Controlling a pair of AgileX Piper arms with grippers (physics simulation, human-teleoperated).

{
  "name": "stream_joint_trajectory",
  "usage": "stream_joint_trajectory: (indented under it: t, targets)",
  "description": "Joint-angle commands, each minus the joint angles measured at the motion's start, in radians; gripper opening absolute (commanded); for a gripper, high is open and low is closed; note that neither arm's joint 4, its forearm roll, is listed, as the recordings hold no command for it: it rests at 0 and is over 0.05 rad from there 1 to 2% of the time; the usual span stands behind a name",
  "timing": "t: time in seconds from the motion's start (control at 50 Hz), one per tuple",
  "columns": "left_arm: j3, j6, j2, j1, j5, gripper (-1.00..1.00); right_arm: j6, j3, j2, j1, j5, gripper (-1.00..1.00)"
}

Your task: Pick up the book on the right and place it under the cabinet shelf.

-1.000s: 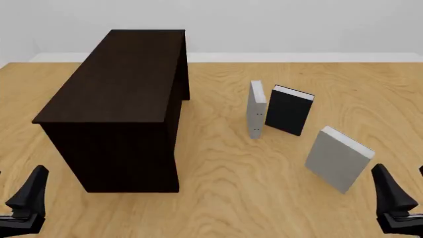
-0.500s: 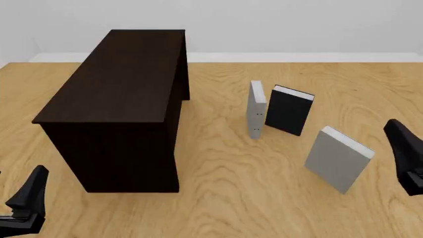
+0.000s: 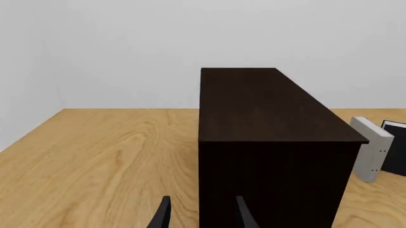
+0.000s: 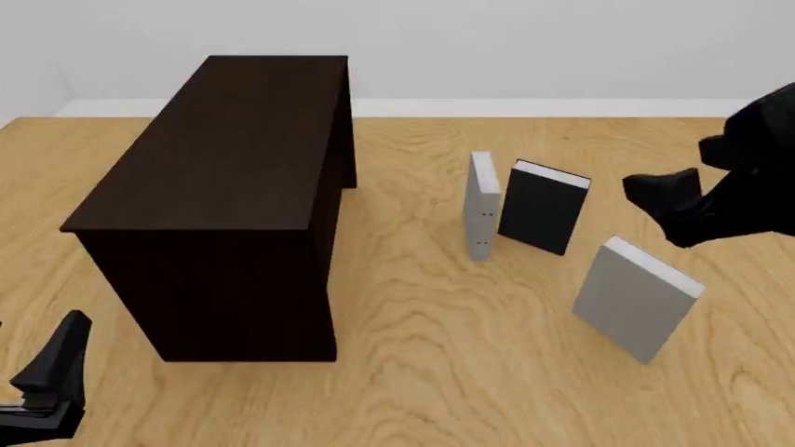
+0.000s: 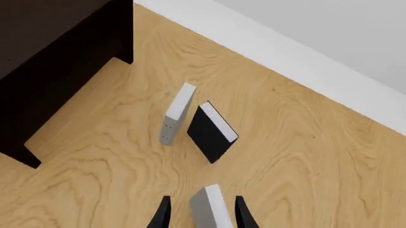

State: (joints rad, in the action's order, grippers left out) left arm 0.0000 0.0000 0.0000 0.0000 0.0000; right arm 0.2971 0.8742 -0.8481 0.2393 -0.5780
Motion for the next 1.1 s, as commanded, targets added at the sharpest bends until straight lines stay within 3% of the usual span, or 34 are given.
stream_joint_trajectory:
  t: [0.02,0.08,0.12,0.16,0.28,0.38,0.42,0.48,0.54,0.6,0.68,0.76,0.8,0.92,1.1]
  targets:
    - [0.000,0.000,0.000,0.000,0.000,1.00,0.146,0.197,-0.168,-0.048,-0.277,1.00]
    - [0.000,0.000,0.000,0.000,0.000,1.00,0.193,0.257,-0.187,-0.057,-0.379,1.00]
    - [0.000,0.000,0.000,0.000,0.000,1.00,0.194,0.247,-0.190,-0.054,-0.397,1.00]
    - [0.000,0.000,0.000,0.000,0.000,1.00,0.248,0.245,-0.199,-0.092,-0.421,1.00]
    - [0.000,0.000,0.000,0.000,0.000,1.00,0.321,0.262,-0.229,-0.133,-0.509,1.00]
    - [0.000,0.000,0.000,0.000,0.000,1.00,0.354,0.263,-0.264,-0.134,-0.520,1.00]
    - [0.000,0.000,0.000,0.000,0.000,1.00,0.323,0.252,-0.286,-0.105,-0.516,1.00]
    - [0.000,0.000,0.000,0.000,0.000,1.00,0.368,0.222,-0.296,-0.132,-0.504,1.00]
    - [0.000,0.000,0.000,0.000,0.000,1.00,0.373,0.222,-0.322,-0.130,-0.489,1.00]
    - [0.000,0.000,0.000,0.000,0.000,1.00,0.451,0.190,-0.334,-0.184,-0.462,1.00]
    - [0.000,0.000,0.000,0.000,0.000,1.00,0.515,0.172,-0.326,-0.226,-0.433,1.00]
    - [0.000,0.000,0.000,0.000,0.000,1.00,0.487,0.184,-0.358,-0.184,-0.417,1.00]
    - [0.000,0.000,0.000,0.000,0.000,1.00,0.505,0.157,-0.359,-0.183,-0.398,1.00]
    - [0.000,0.000,0.000,0.000,0.000,1.00,0.484,0.161,-0.398,-0.144,-0.360,1.00]
    - [0.000,0.000,0.000,0.000,0.000,1.00,0.510,0.129,-0.464,-0.130,-0.280,1.00]
